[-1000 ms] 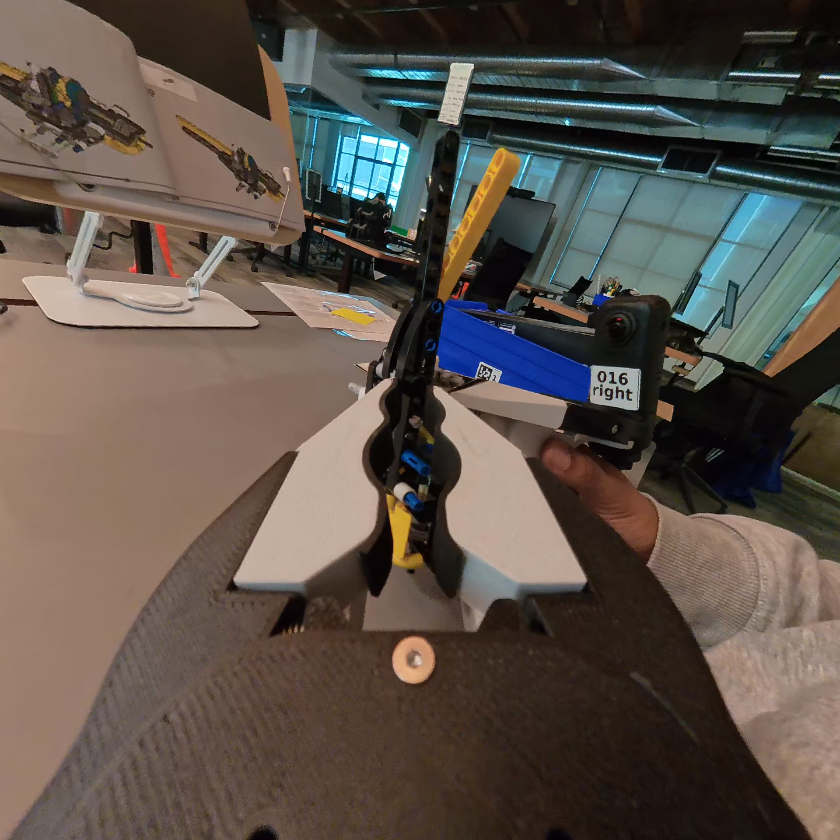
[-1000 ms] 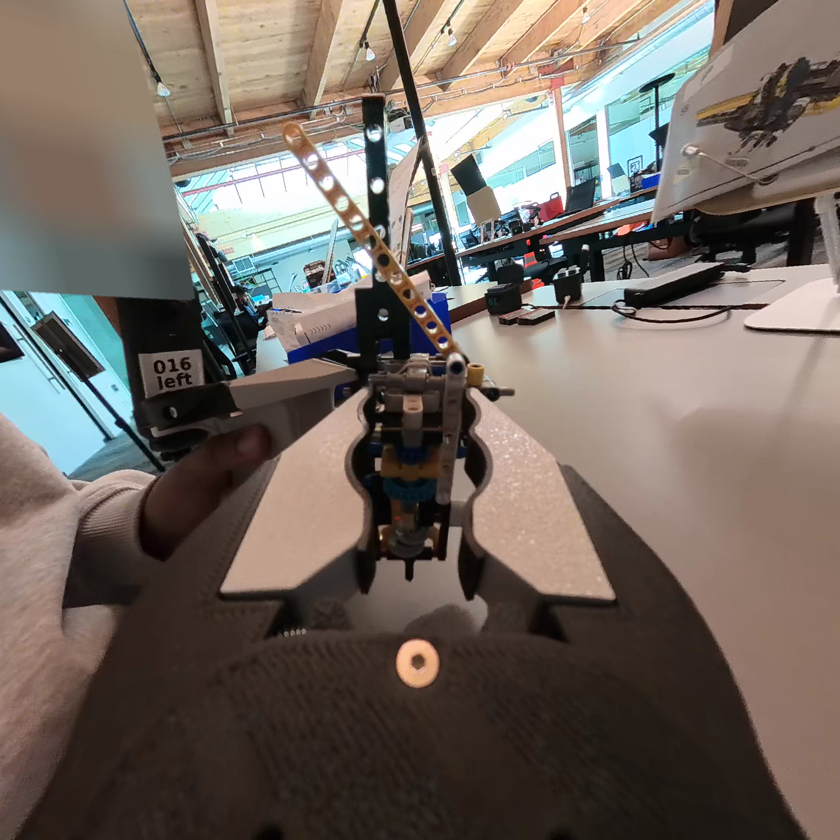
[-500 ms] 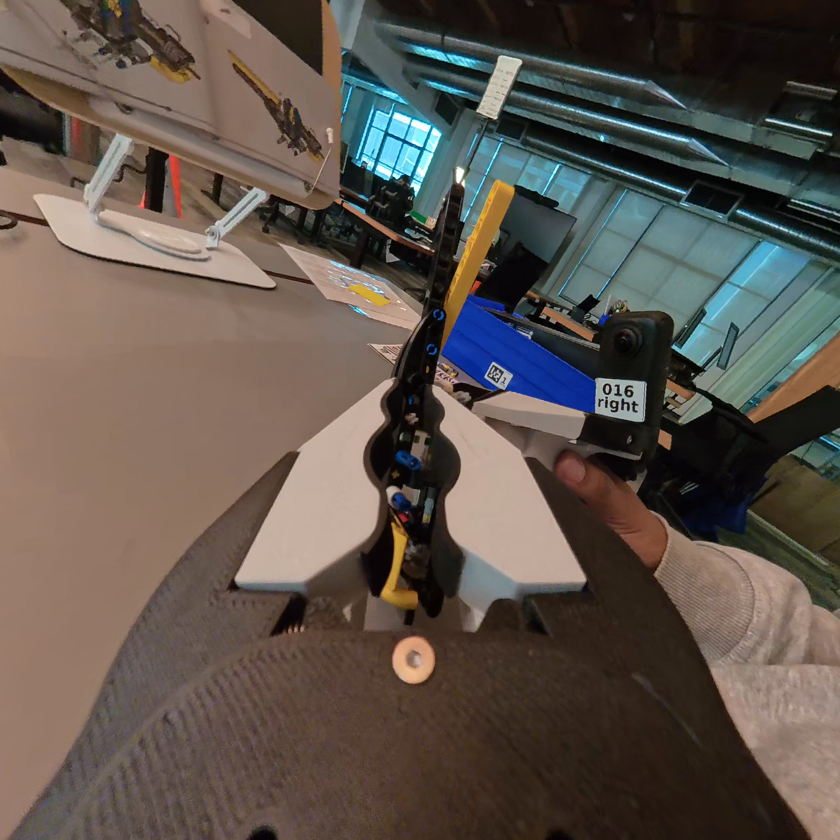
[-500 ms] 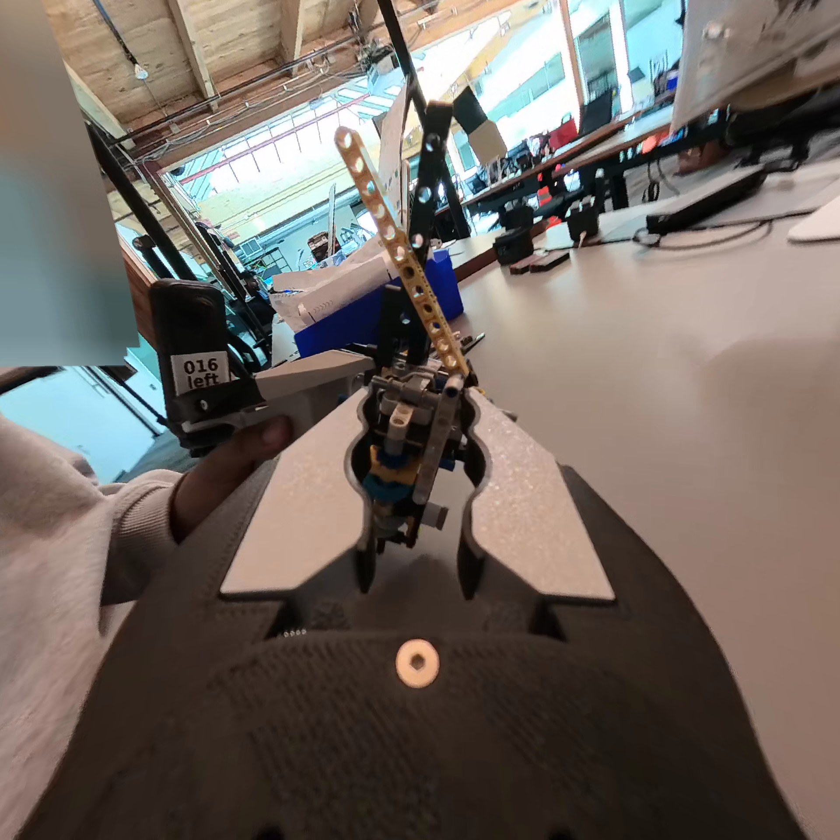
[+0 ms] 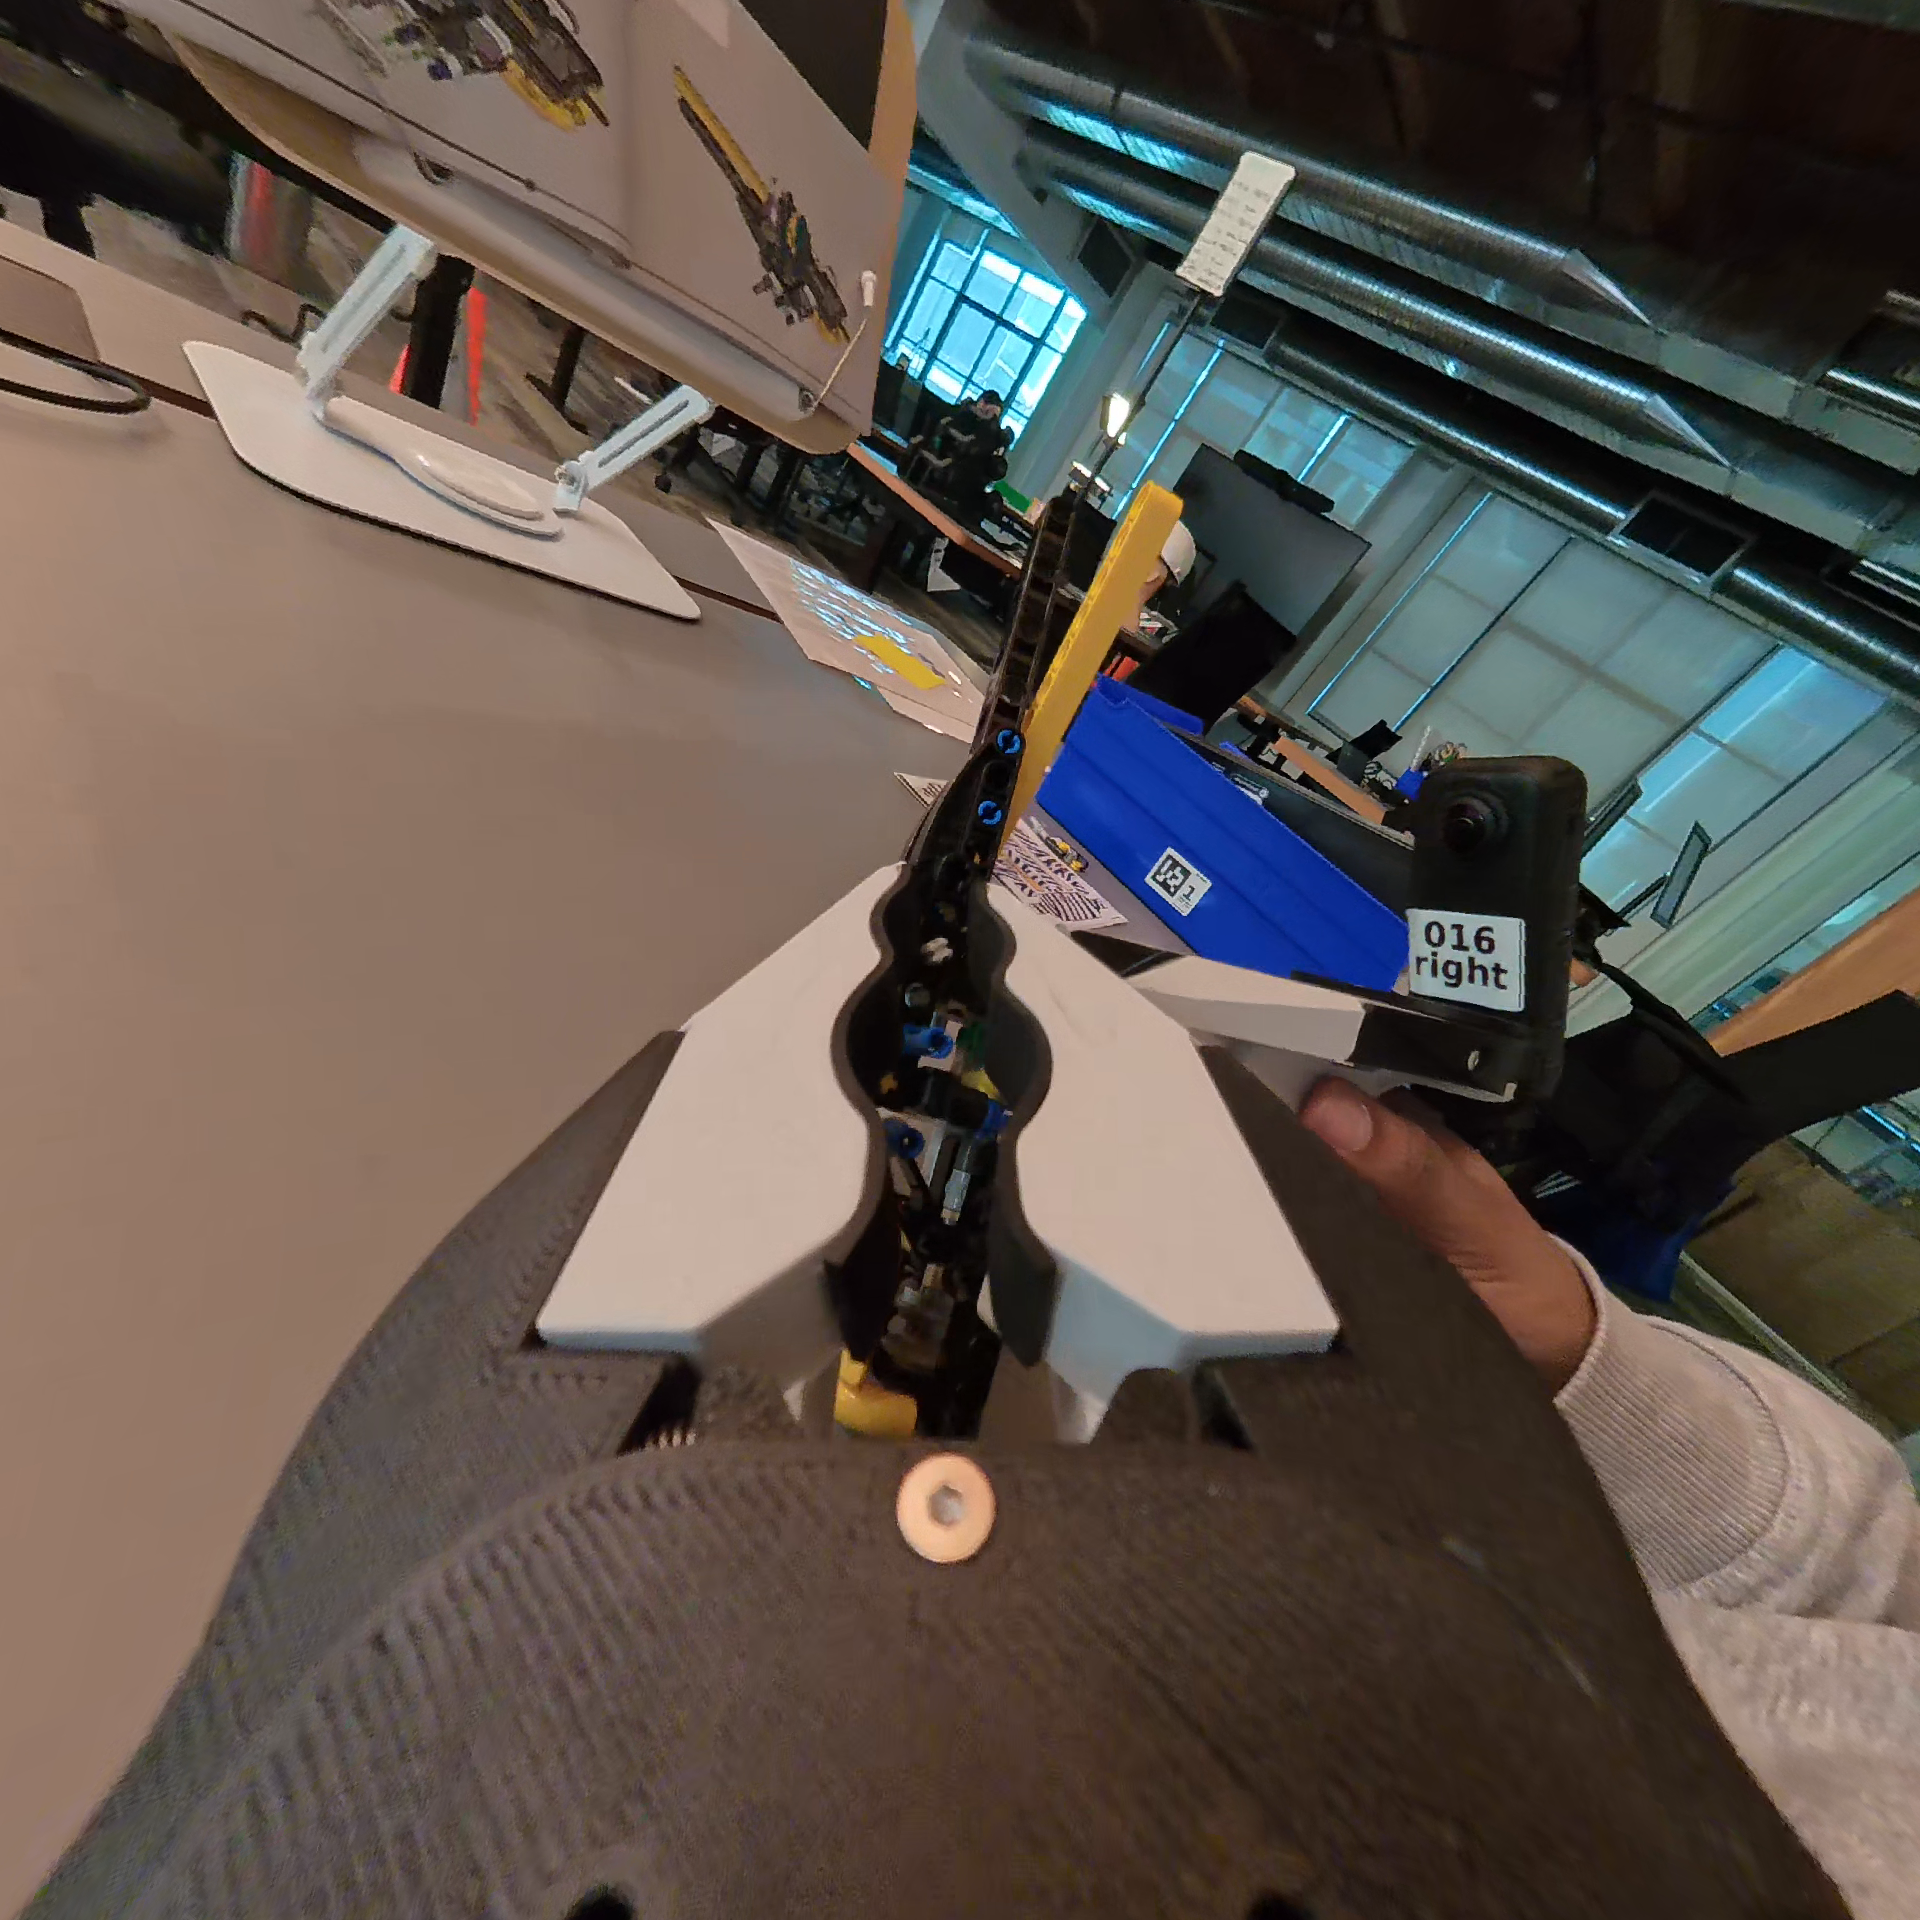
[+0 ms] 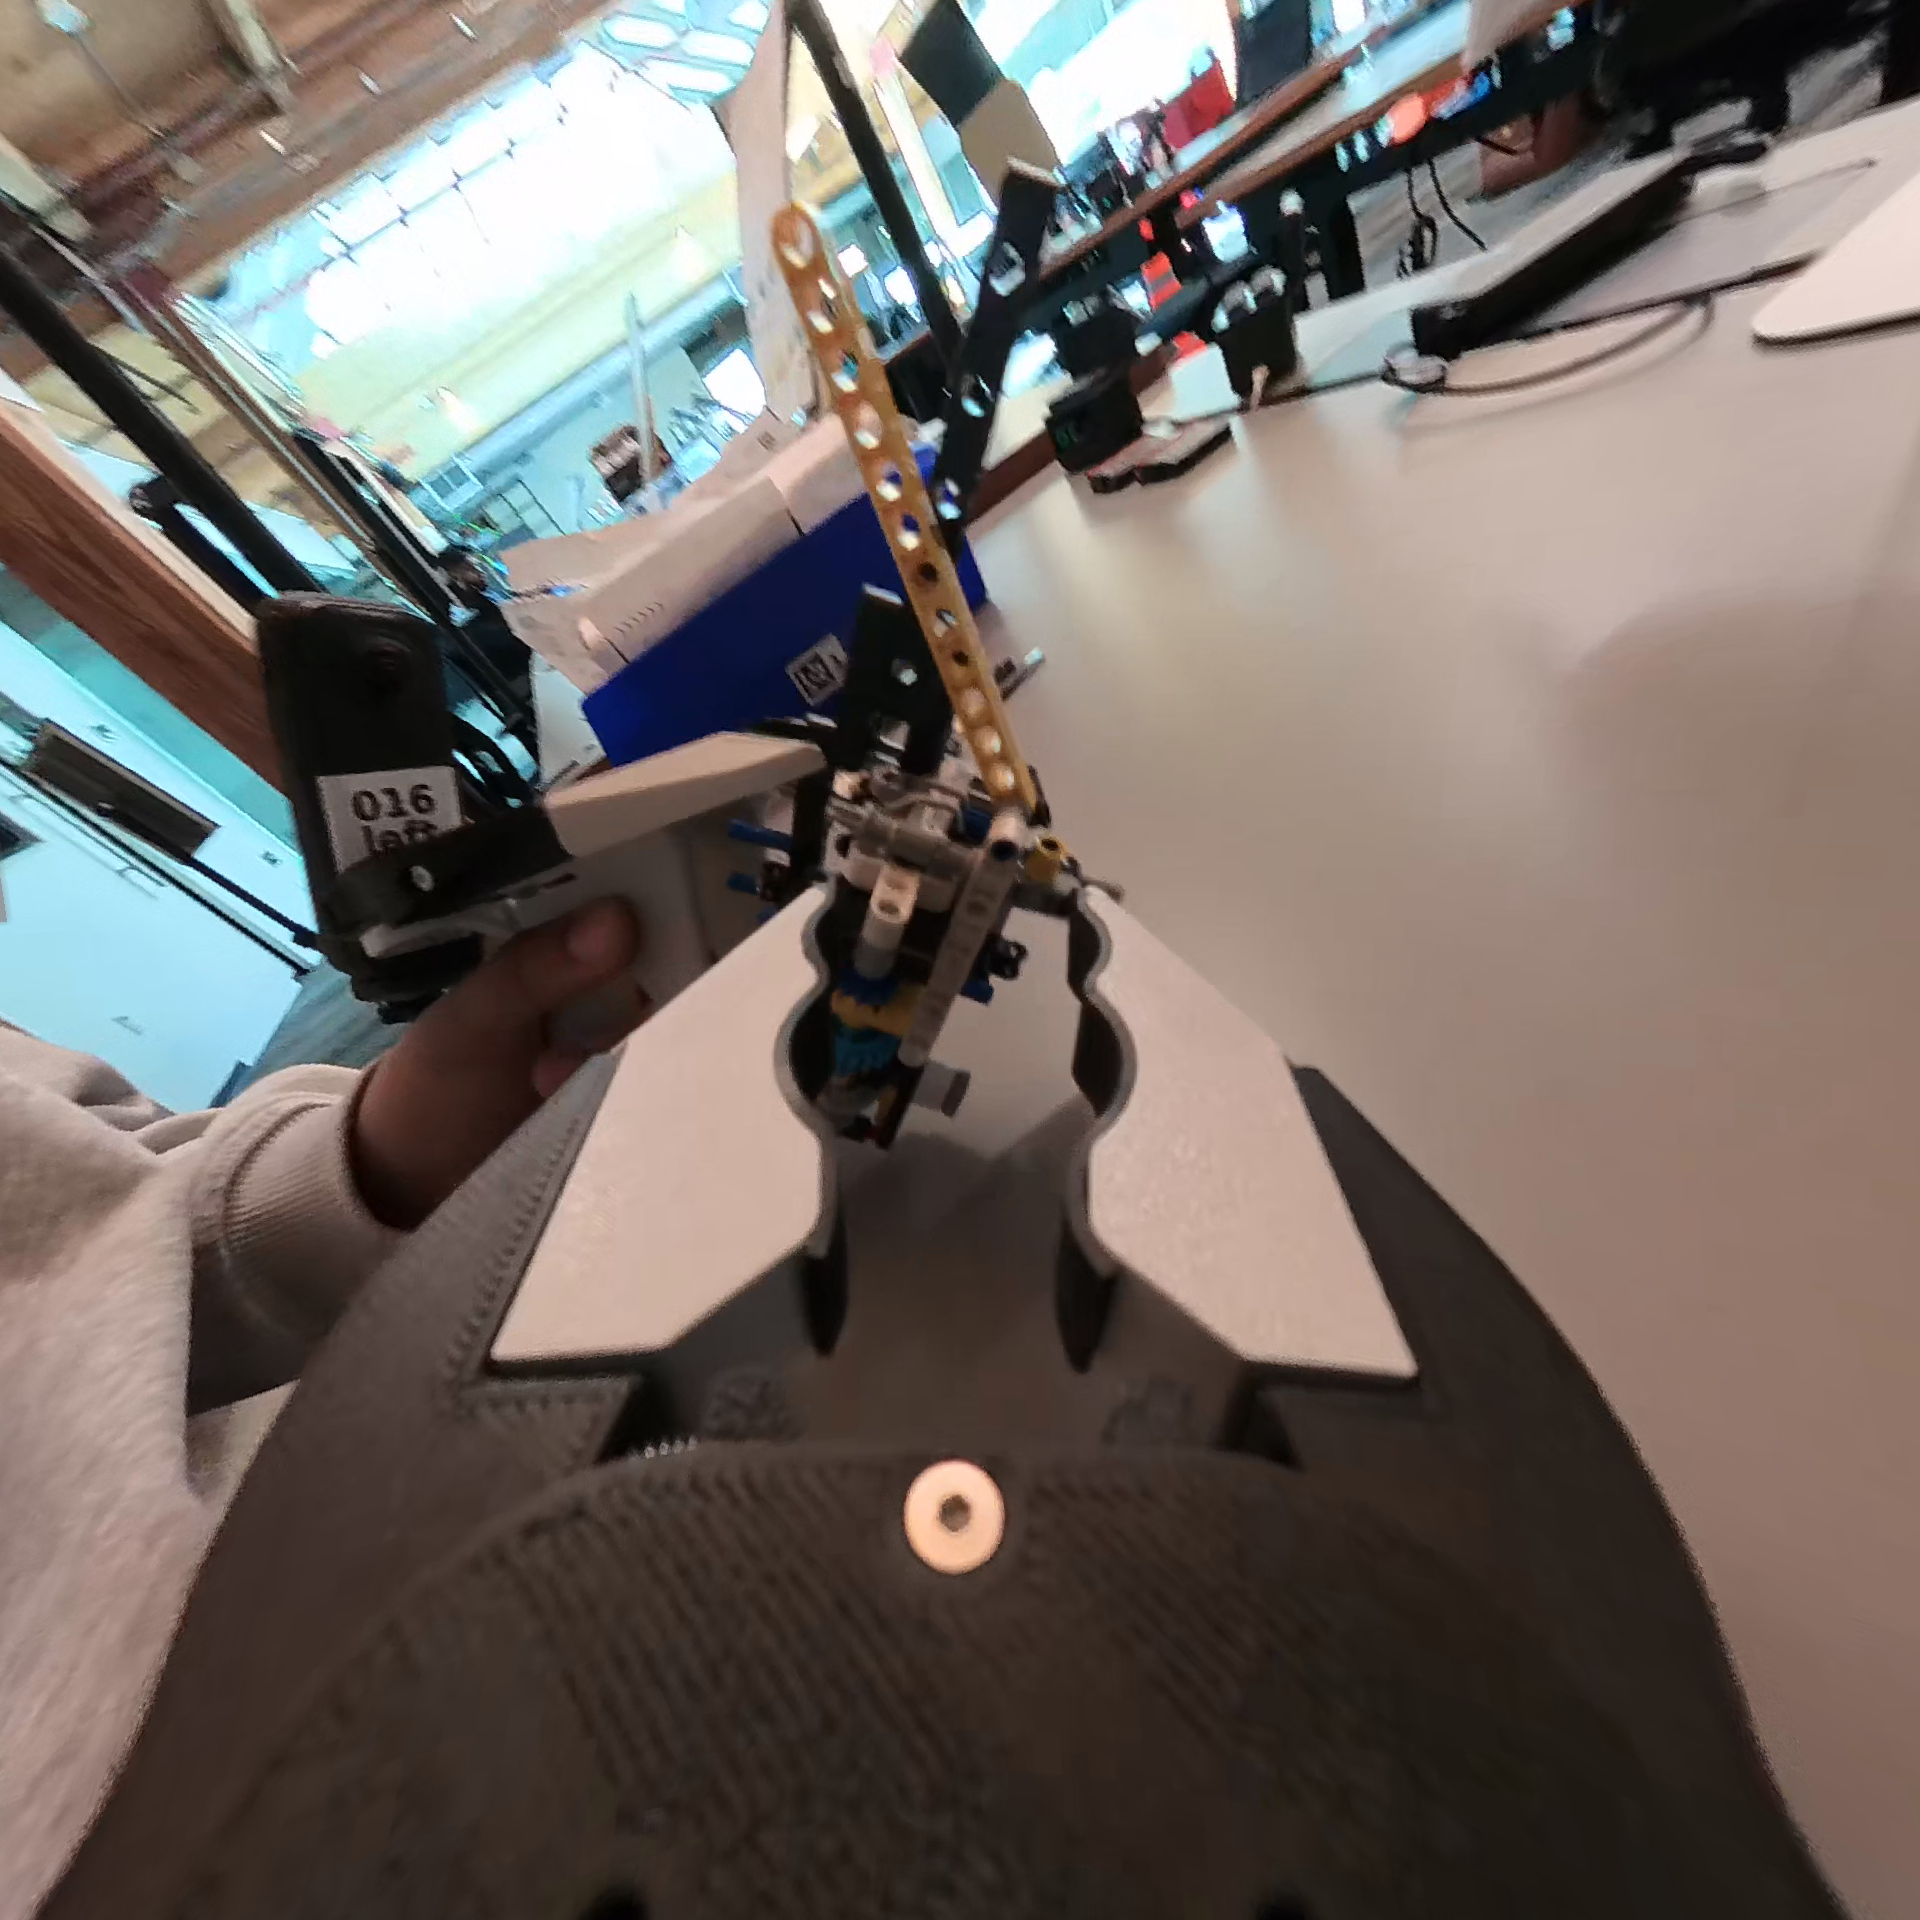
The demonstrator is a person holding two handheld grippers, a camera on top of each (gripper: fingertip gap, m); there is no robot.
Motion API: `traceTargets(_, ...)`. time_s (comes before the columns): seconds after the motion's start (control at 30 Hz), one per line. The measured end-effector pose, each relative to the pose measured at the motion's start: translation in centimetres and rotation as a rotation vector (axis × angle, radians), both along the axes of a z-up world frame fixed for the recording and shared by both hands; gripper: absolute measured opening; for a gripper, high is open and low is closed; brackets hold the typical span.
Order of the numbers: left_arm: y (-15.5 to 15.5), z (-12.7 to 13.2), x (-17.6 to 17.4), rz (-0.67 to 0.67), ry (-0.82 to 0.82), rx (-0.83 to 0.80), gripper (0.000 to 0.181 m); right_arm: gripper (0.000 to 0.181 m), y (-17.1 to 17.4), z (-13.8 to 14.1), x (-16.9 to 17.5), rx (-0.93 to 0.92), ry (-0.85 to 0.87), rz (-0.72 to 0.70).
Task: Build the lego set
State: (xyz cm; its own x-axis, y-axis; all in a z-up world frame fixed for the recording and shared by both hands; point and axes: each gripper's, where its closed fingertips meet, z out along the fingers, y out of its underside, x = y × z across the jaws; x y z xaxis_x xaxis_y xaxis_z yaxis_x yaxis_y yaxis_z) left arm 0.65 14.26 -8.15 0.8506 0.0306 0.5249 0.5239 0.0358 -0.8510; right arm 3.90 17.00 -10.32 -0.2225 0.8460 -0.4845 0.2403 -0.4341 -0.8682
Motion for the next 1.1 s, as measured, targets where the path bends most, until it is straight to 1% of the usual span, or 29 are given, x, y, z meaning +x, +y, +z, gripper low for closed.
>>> traceTargets(0.17, -0.3, 0.2, -0.8, 0.030, -0.009, 0.013, 0.006, 0.039, -0.9, -0.3, -0.1, -0.055, -0.043, 0.015)
traceTargets(0.4, -0.4, 0.5, -0.6, 0.043, 0.010, 0.025, 0.007, 0.034, -1.6, 0.1, -0.3, -0.127, -0.011, 0.043)
traceTargets(0.63, -0.4, 0.7, -0.2, 0.042, 0.019, 0.035, 0.007, 0.029, -1.9, 0.2, -0.4, -0.129, 0.000, 0.049)
traceTargets(0.93, -0.4, 1.3, 0.6, 0.026, 0.080, 0.049, 0.007, 0.026, -1.7, 0.3, -0.4, -0.087, 0.008, 0.038)
traceTargets(1.1, -0.5, 2.3, 1.4, 0.024, 0.184, 0.072, 0.008, 0.025, -1.5, 1.1, 0.0, 0.020, 0.062, 0.041)
